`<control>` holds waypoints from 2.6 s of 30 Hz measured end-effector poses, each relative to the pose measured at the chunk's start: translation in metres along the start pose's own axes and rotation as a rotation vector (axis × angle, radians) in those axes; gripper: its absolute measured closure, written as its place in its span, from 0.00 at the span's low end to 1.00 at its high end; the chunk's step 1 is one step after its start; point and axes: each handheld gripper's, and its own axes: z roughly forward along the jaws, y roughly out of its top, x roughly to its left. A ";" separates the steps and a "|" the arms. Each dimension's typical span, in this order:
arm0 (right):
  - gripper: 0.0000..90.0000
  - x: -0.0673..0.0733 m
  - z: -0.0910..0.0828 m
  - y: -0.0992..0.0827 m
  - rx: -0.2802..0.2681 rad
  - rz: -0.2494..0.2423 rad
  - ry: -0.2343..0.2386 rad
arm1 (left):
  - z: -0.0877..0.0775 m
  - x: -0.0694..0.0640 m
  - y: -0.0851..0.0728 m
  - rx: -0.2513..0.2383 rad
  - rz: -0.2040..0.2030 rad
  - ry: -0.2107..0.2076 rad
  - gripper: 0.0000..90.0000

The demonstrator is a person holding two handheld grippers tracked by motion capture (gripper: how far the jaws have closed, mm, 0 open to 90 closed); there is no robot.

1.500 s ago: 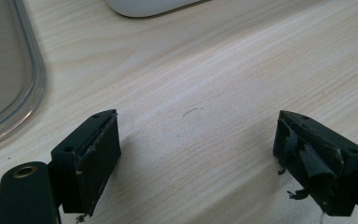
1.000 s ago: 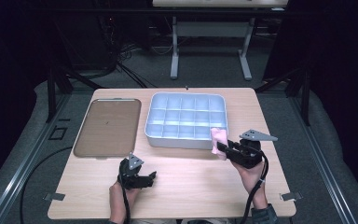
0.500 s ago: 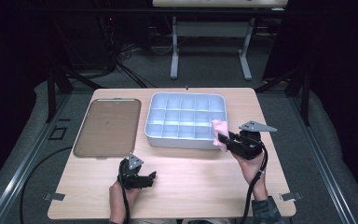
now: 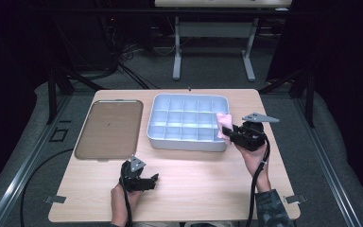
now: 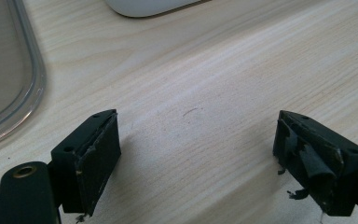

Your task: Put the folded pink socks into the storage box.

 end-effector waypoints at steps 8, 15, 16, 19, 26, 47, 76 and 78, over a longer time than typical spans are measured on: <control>0.76 -0.008 0.009 0.003 0.014 0.004 -0.006 | 0.000 0.000 0.000 0.000 0.000 0.000 0.16; 0.76 -0.012 0.021 0.006 0.028 0.010 -0.019 | 0.000 0.000 0.000 0.000 0.001 0.000 0.16; 0.76 -0.013 0.023 0.006 0.032 0.013 -0.017 | 0.000 0.000 0.000 0.000 0.001 -0.001 0.16; 0.76 -0.016 0.031 0.005 0.046 0.012 -0.022 | 0.000 0.000 0.000 0.000 0.000 -0.001 0.16; 0.76 -0.021 0.047 0.003 0.079 0.005 -0.026 | 0.000 0.000 0.000 0.000 0.001 -0.001 0.16; 0.75 -0.028 0.078 -0.012 0.209 -0.009 -0.071 | 0.000 0.000 0.000 0.000 0.000 -0.001 0.16; 0.57 -0.017 0.071 -0.007 0.228 -0.065 -0.105 | 0.000 0.000 0.000 0.000 0.000 -0.001 0.16; 0.56 -0.016 0.068 -0.006 0.214 -0.074 -0.112 | 0.000 0.000 0.000 0.000 0.000 0.000 0.16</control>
